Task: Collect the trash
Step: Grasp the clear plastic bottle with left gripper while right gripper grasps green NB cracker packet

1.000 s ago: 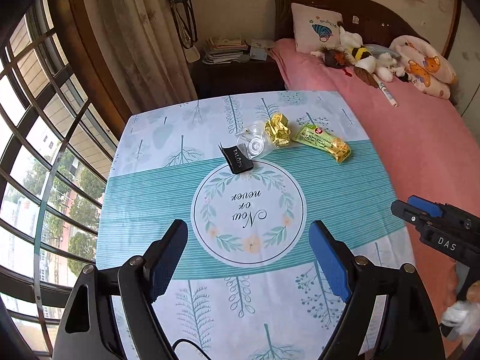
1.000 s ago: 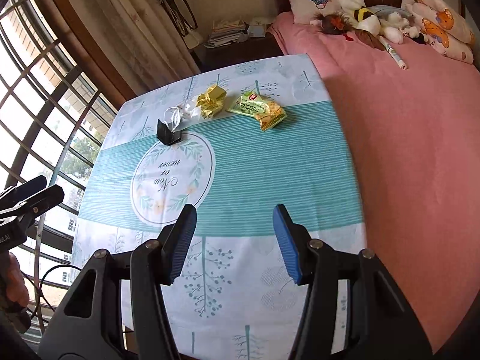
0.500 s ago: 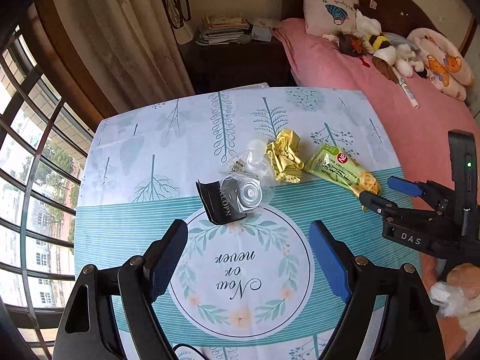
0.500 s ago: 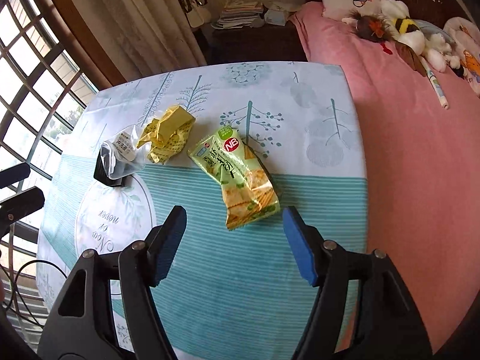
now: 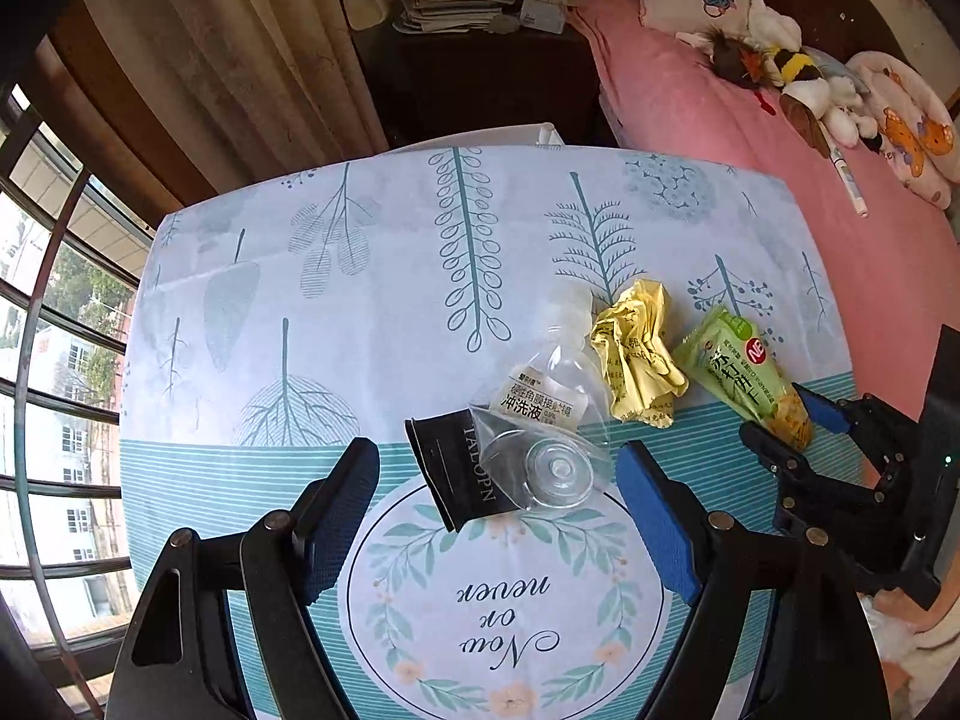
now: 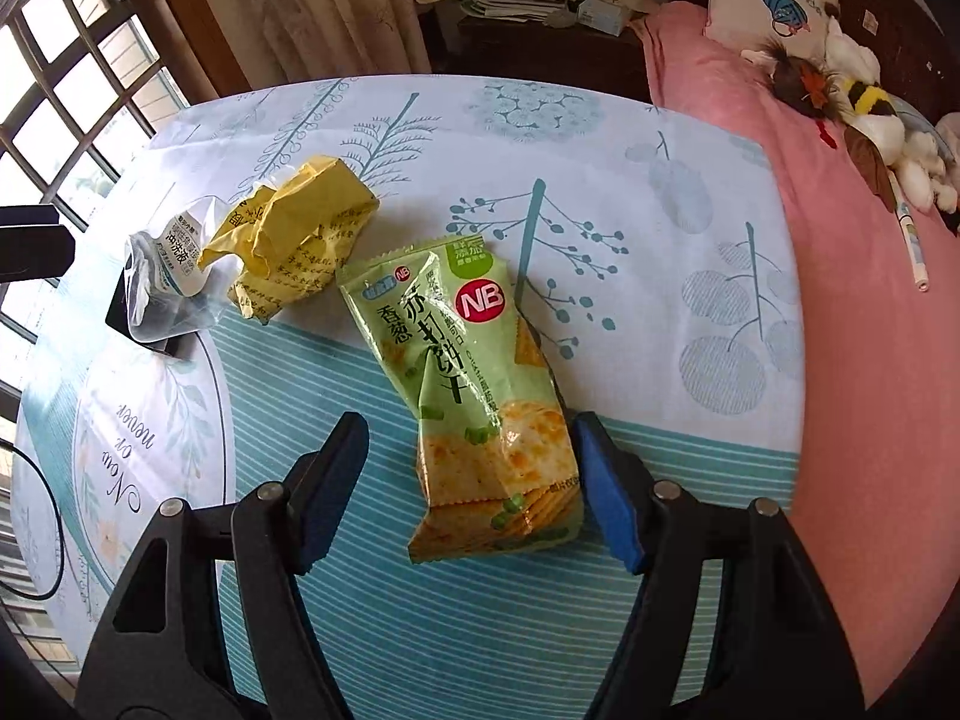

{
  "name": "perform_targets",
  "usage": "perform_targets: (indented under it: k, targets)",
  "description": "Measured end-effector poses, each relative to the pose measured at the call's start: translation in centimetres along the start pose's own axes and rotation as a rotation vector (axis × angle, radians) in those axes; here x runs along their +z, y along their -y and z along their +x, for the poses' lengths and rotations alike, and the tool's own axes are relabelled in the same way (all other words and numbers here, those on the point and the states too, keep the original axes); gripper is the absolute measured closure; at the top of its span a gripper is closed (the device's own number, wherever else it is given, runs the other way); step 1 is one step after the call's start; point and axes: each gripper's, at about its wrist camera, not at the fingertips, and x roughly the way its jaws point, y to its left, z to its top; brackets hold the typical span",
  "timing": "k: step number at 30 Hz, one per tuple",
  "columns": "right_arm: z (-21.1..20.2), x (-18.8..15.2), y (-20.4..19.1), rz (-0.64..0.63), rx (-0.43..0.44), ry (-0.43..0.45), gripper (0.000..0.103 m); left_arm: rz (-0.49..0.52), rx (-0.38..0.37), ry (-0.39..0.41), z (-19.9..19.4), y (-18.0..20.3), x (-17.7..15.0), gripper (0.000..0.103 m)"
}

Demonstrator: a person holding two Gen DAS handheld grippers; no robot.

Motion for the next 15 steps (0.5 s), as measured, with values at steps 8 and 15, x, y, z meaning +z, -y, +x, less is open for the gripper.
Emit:
perform_targets:
  k: [8,15]
  targets:
    - [-0.6,-0.4,0.2,0.022,0.054,0.011,0.073,0.049,-0.046,-0.078,4.2,0.5,2.8,0.034]
    - [-1.2,-1.1,0.8,0.081,0.093,0.015,0.074,0.158,-0.081,-0.142,7.3,1.7,3.1,0.039]
